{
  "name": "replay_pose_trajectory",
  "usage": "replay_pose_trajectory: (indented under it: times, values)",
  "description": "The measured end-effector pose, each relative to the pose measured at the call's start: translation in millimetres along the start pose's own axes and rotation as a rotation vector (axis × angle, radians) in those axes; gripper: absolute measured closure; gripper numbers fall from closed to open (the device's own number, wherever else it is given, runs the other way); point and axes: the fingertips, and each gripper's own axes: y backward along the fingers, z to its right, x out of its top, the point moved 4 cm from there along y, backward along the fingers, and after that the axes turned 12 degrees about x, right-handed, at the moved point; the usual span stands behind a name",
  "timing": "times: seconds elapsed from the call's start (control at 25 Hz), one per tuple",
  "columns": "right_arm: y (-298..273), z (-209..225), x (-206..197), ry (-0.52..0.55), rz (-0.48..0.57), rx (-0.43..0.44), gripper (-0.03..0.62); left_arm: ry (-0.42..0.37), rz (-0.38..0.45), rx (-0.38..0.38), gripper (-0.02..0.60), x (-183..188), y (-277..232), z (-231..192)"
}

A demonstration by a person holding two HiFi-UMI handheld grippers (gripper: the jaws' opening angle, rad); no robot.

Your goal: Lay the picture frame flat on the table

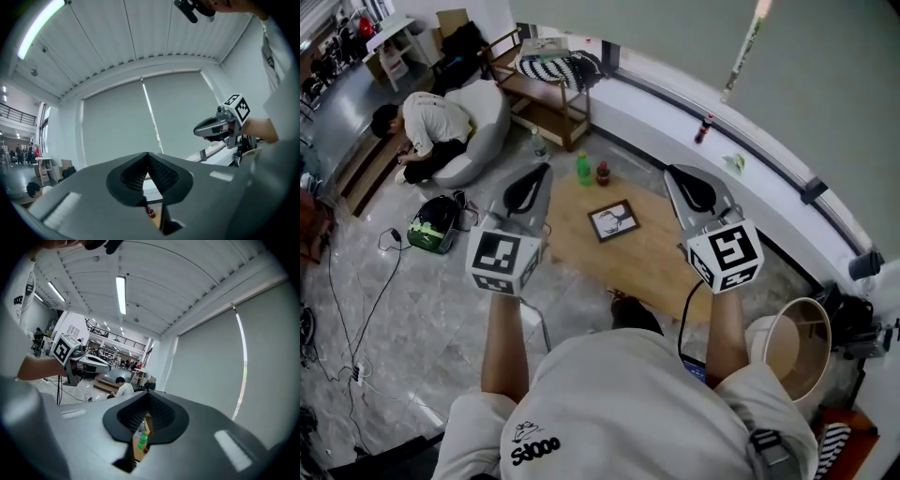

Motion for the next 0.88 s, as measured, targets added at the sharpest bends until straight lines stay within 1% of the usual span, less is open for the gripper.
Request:
replay_pose_trajectory:
  times: [0.12, 0.28, 0.56, 0.88]
  values:
    - [2.2, -2.6, 10.5, 0.022, 0.020, 0.005, 0.592, -0.021, 0.027, 0.009, 0.572, 12.9, 7.1, -0.5]
    - [5.3, -9.5, 12.5, 0.030, 0.013, 0.011, 0.592, -0.020, 0.047, 0.004, 0.572, 24.1, 17.0, 3.6]
    - [1.7, -15.4, 9.9, 0.016, -0.005, 0.016, 0.592, -0.011, 0.032, 0.006, 0.572, 17.4, 23.5, -0.1]
    - [-3.1, -21.9, 9.2, 0.007, -0.001, 0.006, 0.592, -0.017, 0.030, -0.003, 0.572, 16.2, 27.9, -2.5]
